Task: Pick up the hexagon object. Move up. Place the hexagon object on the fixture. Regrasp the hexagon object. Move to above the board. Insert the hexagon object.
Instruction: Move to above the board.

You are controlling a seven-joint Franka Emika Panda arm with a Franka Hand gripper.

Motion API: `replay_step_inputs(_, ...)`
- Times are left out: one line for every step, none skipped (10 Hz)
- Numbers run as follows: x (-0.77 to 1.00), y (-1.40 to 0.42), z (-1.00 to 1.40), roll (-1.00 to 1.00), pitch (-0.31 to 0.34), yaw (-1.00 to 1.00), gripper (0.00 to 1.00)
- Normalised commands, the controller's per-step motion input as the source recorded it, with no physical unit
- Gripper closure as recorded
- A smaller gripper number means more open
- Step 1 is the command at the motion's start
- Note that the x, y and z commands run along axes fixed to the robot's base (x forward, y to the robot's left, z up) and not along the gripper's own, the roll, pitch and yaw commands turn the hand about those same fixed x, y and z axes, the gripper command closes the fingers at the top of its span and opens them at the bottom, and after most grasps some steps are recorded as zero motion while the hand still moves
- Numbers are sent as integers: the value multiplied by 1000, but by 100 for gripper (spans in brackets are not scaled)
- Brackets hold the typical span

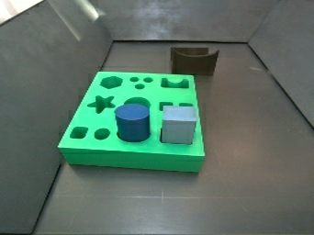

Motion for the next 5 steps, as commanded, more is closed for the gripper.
replay_step_inputs(-54,4,611,-59,49,36,100)
replay_step_inputs(-28,-6,371,-62,64,39,100)
replay_step_inputs(-8,-8,194,-62,77,41,100)
replay_step_inputs(-294,-1000,-13,-1000,-23,-115,100)
replay_step_inputs(-293,-1000,-10,-1000,-25,-114,100)
